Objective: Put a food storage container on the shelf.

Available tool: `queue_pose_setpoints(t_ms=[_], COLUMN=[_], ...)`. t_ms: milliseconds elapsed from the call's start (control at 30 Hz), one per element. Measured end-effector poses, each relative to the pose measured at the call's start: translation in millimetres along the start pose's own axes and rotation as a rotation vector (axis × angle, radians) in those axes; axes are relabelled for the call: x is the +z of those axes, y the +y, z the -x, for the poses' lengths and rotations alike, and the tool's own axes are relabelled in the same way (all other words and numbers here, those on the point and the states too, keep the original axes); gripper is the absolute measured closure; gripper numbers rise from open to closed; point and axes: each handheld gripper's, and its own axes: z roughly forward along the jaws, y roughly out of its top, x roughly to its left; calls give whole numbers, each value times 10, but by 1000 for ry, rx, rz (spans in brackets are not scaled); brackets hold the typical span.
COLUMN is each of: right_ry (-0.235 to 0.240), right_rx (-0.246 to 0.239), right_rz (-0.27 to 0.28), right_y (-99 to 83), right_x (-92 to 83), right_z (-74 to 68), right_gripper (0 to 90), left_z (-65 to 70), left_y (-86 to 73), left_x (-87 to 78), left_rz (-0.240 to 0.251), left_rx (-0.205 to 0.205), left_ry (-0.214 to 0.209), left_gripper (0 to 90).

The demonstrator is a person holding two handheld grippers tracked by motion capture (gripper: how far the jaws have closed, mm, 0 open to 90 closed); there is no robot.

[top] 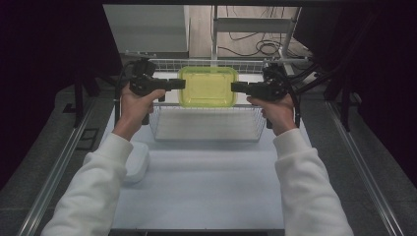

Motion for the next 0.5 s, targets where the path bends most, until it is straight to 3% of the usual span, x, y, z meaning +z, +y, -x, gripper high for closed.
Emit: queue_pose_setpoints(t_ms=[167, 333, 500], right_ry=[-14, -14, 6], right_rx=[12, 55, 95], right_rz=[-18, -36, -40], right_y=[79, 149, 177], right_x=[59, 134, 156], right_z=[79, 205, 274], right_gripper=[788, 788, 787], left_z=[-101, -196, -262], left_y=[90, 191, 184], left_x=[90, 182, 218], left_rz=[-21, -46, -53], left_rx=[-7, -33, -63], left_ry=[-3, -7, -34], left_gripper=[793, 794, 794])
